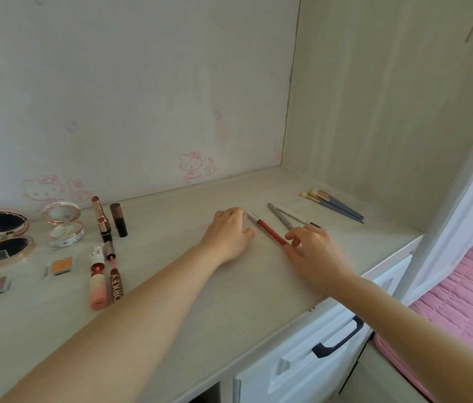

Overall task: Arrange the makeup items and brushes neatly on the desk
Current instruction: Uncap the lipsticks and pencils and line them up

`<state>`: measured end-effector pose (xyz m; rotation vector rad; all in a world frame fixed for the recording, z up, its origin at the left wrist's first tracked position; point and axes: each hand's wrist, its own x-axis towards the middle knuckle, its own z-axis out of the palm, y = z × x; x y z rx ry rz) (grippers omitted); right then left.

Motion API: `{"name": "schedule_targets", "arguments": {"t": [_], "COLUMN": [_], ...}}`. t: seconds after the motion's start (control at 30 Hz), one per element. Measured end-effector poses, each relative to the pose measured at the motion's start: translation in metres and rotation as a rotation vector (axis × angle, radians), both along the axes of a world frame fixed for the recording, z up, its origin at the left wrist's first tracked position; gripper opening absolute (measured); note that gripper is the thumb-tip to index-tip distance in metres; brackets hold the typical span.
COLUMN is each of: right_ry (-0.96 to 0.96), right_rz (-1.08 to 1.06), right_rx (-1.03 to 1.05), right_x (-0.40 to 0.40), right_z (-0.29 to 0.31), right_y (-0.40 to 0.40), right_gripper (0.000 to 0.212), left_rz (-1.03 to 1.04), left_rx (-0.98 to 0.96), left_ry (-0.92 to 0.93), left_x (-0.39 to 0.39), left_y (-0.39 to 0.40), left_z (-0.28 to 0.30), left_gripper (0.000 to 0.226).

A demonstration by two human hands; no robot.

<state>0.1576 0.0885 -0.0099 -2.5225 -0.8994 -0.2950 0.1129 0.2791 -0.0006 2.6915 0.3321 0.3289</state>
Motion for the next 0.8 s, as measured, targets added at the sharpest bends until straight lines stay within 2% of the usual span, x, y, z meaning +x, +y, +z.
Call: {"name": "schedule_targets", "arguments": {"t": [0.17, 0.37, 0.5, 0.73, 0.8], "right_ry": [-0.076, -0.09, -0.065, -0.017, -0.011], "right_rz": [-0.003, 0.001, 0.008, 0.013, 0.023], "right_rx": [-0.033, -0.066, -0.056, 0.092, 0.113], "right_x": [-0.001, -0.005, -0.011, -0.026, -0.034], "right_z": [-0.004, -0.004, -0.001, 0.007, 0.009], "right_y": [0.002, 0.001, -0.001, 0.005, 0.009], "right_gripper": [0.031, 0.028, 0.028, 0.024, 0.024], "left_rz": [0.008, 0.024, 0.068, 0.243, 0.256], "left_rx": [-0.095, -0.165, -0.3, -0.571, -0.758], "left_ry": [0.06, 0.033, -0.063, -0.261, -0.32], "left_x": [0.028, 0.031, 0.024, -0.004, -0.014], "left_y": [0.002, 0.003, 0.005, 0.013, 0.014], "left_z": [-0.004, -0.006, -0.002, 0.005, 0.012], "left_gripper": [0.048, 0.046, 0.043, 0.032, 0.03]}}
